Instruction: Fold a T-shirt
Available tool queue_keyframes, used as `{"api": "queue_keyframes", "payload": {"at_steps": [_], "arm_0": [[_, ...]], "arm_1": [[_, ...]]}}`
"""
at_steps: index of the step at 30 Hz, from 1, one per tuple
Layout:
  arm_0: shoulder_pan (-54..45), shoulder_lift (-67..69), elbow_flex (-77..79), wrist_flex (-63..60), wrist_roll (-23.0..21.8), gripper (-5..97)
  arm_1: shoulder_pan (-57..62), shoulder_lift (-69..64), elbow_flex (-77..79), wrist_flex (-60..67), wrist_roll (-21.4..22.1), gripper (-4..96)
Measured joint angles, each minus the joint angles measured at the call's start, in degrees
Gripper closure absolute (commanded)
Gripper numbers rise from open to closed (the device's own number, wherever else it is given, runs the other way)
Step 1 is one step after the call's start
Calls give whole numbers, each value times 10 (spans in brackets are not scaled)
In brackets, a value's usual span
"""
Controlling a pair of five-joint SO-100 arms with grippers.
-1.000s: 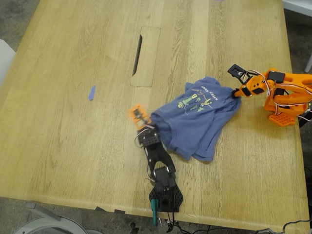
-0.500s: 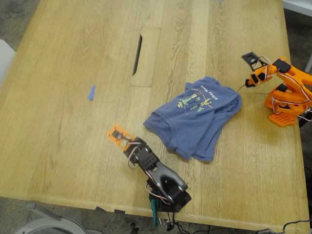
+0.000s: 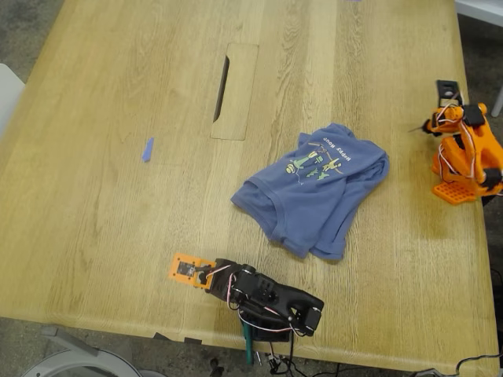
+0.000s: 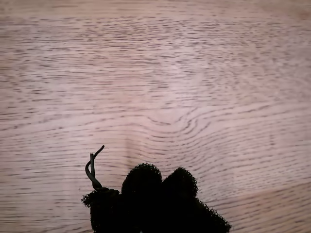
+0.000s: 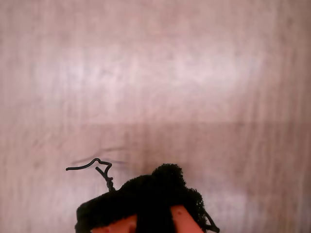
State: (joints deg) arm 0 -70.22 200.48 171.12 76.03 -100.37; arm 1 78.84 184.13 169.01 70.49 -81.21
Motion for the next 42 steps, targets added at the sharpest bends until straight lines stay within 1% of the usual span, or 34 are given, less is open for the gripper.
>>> {"api": "queue_keyframes", "payload": {"at_steps": [3, 7, 9, 13, 16, 21, 26, 27, 29, 32, 34, 41, 42], "arm_0": [[-32, 0, 9, 0, 0, 918], [-84, 0, 27, 0, 0, 918], [-107, 0, 36, 7, 4, 918], [-156, 0, 51, 24, 15, 918], [-184, 0, 53, 44, 7, 918], [-189, 0, 53, 53, -42, 916], [-189, 0, 53, 54, -98, 916], [-189, 0, 53, 54, -103, 916], [-189, 0, 53, 54, -106, 918], [-189, 0, 53, 54, -106, 918], [-189, 0, 53, 54, -106, 918], [-189, 0, 53, 54, -100, 918], [-189, 0, 53, 54, -100, 916]], "arm_1": [[57, 89, 46, 41, -9, 911], [111, 105, 61, 27, -10, 911], [133, 105, 74, 25, -18, 911], [191, 108, 102, 7, -47, 911], [235, 106, 127, -14, -87, 911], [292, 106, 143, -30, -96, 911], [316, 108, 143, 6, -98, 911], [318, 109, 143, 7, -96, 911], [324, 109, 143, 9, -99, 911], [331, 109, 143, 12, -125, 911], [334, 109, 143, 12, -130, 911], [349, 109, 143, 12, -131, 911], [352, 109, 143, 12, -121, 911]]}}
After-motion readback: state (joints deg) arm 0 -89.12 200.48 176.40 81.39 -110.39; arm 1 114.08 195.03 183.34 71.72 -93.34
